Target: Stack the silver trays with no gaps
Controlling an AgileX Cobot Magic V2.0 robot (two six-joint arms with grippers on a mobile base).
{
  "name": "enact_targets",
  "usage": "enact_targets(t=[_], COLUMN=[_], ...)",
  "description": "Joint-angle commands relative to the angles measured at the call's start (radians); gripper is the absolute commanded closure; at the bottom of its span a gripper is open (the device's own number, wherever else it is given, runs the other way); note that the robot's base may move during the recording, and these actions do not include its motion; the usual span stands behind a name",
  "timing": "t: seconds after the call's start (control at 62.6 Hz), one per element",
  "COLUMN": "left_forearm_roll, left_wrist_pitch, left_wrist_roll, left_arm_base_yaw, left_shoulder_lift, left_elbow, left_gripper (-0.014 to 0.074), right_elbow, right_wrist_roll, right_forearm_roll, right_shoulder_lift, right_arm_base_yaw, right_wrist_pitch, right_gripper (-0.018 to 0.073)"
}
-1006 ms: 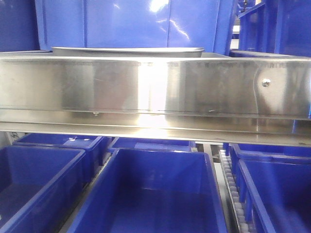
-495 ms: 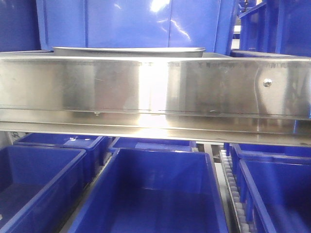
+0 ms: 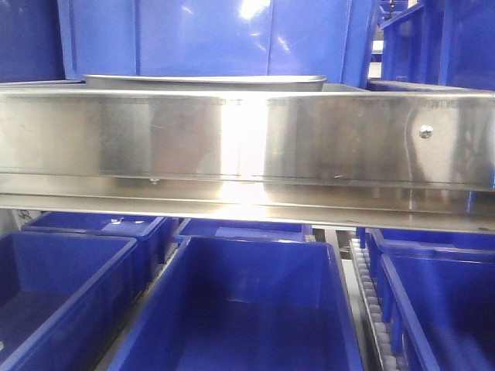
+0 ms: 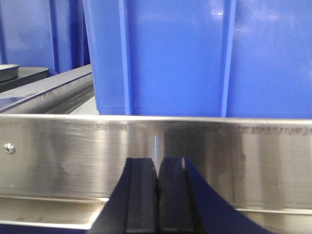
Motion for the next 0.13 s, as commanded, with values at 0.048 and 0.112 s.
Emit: enact_targets(t=[0.048, 0.112], left_forearm_roll=[-0.008, -0.008], left_wrist_pitch=[-0.085, -0.085], left_wrist_roll=[0.002, 0.002], left_arm_base_yaw=[-0.004, -0.004], left_shoulder_lift=[-0.035, -0.035], left_elbow=[-0.003, -0.003], left_gripper=[0.0645, 0.0645], right_elbow=[0.001, 0.001], right_wrist_roll=[-0.011, -0.011], right_forearm_roll=[0.005, 0.005], right_shoulder_lift=[-0.019, -0.019], right_arm_base_yaw=[-0.006, -0.006], right_wrist_pitch=[-0.081, -0.081], right_gripper=[0.0543, 0.0543])
